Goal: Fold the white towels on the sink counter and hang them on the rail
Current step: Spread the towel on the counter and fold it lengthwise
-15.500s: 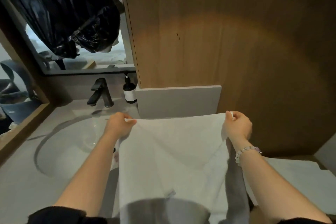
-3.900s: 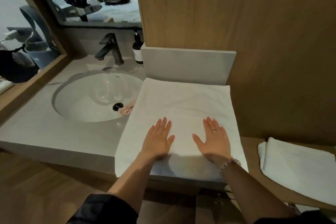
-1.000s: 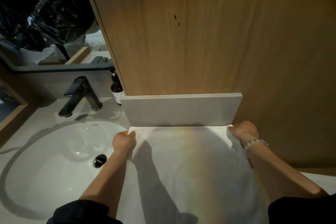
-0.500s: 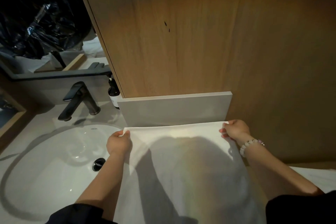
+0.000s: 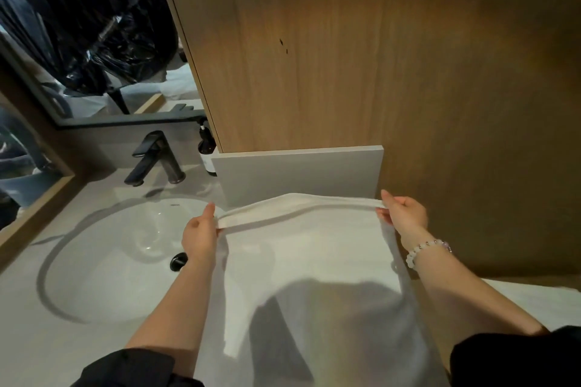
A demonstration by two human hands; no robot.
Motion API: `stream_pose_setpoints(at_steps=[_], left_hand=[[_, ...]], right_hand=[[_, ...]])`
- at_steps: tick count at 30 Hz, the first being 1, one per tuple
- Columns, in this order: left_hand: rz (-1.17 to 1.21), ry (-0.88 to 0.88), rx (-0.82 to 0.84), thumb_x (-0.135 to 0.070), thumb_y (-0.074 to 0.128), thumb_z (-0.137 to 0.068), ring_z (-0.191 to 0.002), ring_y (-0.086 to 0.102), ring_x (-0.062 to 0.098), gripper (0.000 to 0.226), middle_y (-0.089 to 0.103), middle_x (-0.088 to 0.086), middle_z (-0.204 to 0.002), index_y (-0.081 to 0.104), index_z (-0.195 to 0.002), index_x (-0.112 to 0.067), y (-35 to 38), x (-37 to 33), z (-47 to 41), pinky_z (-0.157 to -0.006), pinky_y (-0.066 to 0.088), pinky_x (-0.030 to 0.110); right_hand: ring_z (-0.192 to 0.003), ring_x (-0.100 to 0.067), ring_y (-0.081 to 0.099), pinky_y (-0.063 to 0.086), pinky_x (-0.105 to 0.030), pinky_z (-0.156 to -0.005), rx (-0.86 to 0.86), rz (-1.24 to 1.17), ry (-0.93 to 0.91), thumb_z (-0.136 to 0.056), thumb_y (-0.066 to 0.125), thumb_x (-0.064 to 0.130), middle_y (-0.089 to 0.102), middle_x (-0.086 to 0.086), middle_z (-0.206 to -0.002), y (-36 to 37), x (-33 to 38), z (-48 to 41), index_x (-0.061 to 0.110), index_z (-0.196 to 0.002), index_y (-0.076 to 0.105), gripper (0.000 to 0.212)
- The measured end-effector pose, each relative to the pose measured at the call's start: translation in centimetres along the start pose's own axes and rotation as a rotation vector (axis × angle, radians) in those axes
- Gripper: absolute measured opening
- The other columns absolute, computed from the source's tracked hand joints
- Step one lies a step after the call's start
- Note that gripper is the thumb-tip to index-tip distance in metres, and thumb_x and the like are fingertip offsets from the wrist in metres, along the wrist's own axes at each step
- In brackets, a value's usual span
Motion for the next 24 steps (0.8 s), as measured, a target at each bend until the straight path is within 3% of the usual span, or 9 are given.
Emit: stream_pose_setpoints(at_steps=[3,7,10,12,14,17,20,24], left_hand=[[-0.071,0.046,-0.06,-0.034,0.064,-0.085,-0.085,0.057,0.027,0.026,0.059,0.006,-0.081,0.051,-0.073,-0.015,-0.8,0.0,0.4,-0.089,0.045,0.039],[-0.122,0.125,-0.096,-0.013,0.062,-0.084,-0.078,0.054,0.023,0.007,0.055,0.0,-0.07,0.057,-0.087,-0.01,-1.7,0.1,1.7,-0.076,0.044,0.031],[-0.112,0.163,-0.111,-0.008,0.059,-0.085,-0.078,0.053,0.021,0.013,0.057,0.002,-0.077,0.059,-0.098,-0.009,-2.6,0.6,2.9,-0.073,0.038,0.027],[-0.115,0.163,-0.125,-0.006,0.057,-0.085,-0.082,0.054,0.021,0.019,0.06,0.008,-0.09,0.061,-0.104,-0.006,-3.2,1.4,3.1,-0.076,0.041,0.028],[-0.133,0.154,-0.134,-0.004,0.056,-0.085,-0.089,0.059,0.026,0.024,0.063,0.013,-0.099,0.062,-0.108,-0.005,-3.9,2.1,3.0,-0.089,0.047,0.032],[-0.15,0.128,-0.118,0.001,0.051,-0.084,-0.097,0.061,0.031,0.03,0.064,0.017,-0.105,0.062,-0.111,-0.003,-4.5,3.1,3.0,-0.098,0.047,0.039],[-0.158,0.145,-0.095,0.005,0.049,-0.084,-0.105,0.06,0.033,0.034,0.063,0.019,-0.113,0.062,-0.115,-0.002,-5.0,3.3,3.3,-0.099,0.046,0.036],[-0.188,0.139,-0.039,0.01,0.044,-0.084,-0.107,0.059,0.035,0.04,0.062,0.023,-0.115,0.059,-0.12,0.001,-6.0,4.0,4.2,-0.097,0.045,0.035]], right_hand=[[-0.062,-0.01,0.058,0.047,-0.009,-0.045,-0.003,0.007,0.022,-0.086,0.069,0.021,0.06,-0.006,-0.074,-0.9,-0.3,0.5,0.01,-0.079,0.059,0.016],[-0.063,-0.01,0.055,0.05,-0.019,-0.064,-0.003,0.026,0.053,-0.083,0.068,0.009,0.06,-0.003,-0.075,-1.7,-1.5,0.8,0.011,-0.079,0.062,0.007],[-0.064,-0.009,0.053,0.049,-0.017,-0.057,0.002,0.022,0.062,-0.085,0.063,0.004,0.059,-0.004,-0.079,-2.0,-2.3,1.5,0.011,-0.084,0.063,0.008],[-0.063,-0.01,0.053,0.048,-0.012,-0.046,0.013,-0.011,0.074,-0.086,0.061,0.001,0.058,-0.004,-0.077,-2.1,-2.7,2.0,0.01,-0.091,0.063,0.01],[-0.064,-0.009,0.054,0.046,-0.008,-0.043,0.028,-0.041,0.086,-0.087,0.06,0.0,0.058,-0.003,-0.078,-2.2,-3.1,2.7,0.009,-0.097,0.063,0.014],[-0.075,-0.013,0.059,0.049,-0.007,-0.048,0.029,-0.081,0.111,-0.087,0.061,-0.002,0.06,-0.008,-0.095,-2.9,-3.8,3.7,0.008,-0.103,0.063,0.019],[-0.091,-0.017,0.058,0.05,-0.01,-0.053,0.028,-0.072,0.14,-0.087,0.06,-0.004,0.059,-0.01,-0.106,-3.8,-4.8,4.8,0.005,-0.113,0.062,0.028],[-0.088,-0.017,0.059,0.054,-0.015,-0.061,0.021,-0.04,0.169,-0.087,0.059,-0.006,0.059,-0.012,-0.111,-5.1,-6.3,6.6,0.006,-0.117,0.061,0.032]])
Point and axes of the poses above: each hand's wrist, its own z-axis away from the middle knuckle, its own y-axis out of the palm, x = y × z, the point moved 9 cm from there along -z, towards the middle knuckle
